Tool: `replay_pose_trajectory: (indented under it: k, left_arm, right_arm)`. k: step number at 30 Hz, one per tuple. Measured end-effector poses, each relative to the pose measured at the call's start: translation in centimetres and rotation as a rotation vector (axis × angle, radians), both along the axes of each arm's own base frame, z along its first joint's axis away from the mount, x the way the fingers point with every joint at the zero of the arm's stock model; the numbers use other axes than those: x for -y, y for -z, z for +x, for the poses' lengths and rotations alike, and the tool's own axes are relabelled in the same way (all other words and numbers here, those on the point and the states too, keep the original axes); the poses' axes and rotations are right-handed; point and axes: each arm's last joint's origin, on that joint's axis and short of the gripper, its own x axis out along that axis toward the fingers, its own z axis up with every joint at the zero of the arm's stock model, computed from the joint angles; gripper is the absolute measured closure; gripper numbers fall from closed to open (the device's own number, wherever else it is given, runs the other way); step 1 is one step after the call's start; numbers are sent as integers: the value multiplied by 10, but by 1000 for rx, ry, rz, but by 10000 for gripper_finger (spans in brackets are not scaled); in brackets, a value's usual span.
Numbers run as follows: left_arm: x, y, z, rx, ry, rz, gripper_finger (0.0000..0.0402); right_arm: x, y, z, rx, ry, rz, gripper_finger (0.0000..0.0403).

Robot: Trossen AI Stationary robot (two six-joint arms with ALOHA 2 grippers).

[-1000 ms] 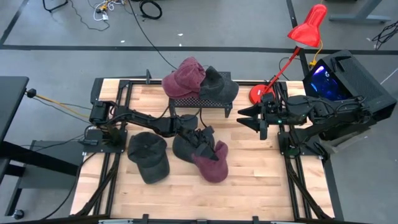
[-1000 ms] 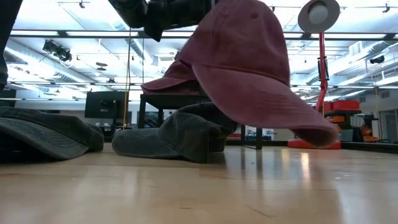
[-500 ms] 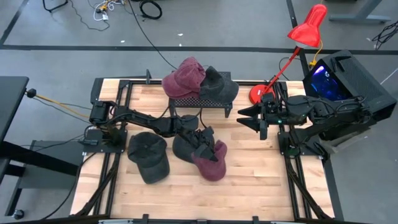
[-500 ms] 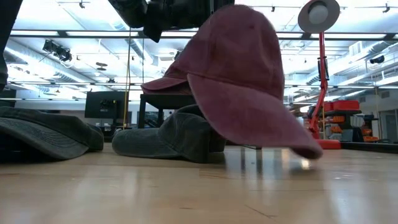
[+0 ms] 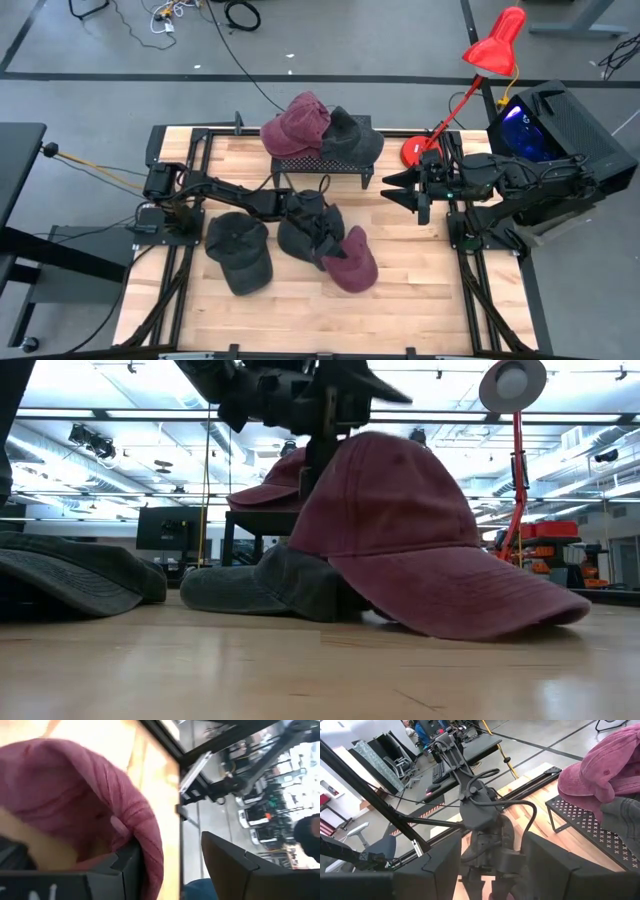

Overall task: Pick & Place hat
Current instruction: Put the red cap on top of the stacked red caps on the shelf

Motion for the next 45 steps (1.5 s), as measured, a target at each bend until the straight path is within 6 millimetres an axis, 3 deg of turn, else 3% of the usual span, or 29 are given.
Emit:
replay_pose_trajectory:
  k: [11,19,33,45]
  left_arm:
    - [-2,-3,0,29,90,-31,206]
    - [-9,-1,0,63,56,81,206]
    - [-11,11,-5,-23,21,237,205]
    - [-22,4,-8,15,98,218,133]
  right_arm:
    - [0,1,0,-14,-10,0,188]
    - [0,1,0,-16,-10,-1,188]
    - [0,1,0,-16,-10,-1,188]
    - [0,1,0,-16,-10,-1,188]
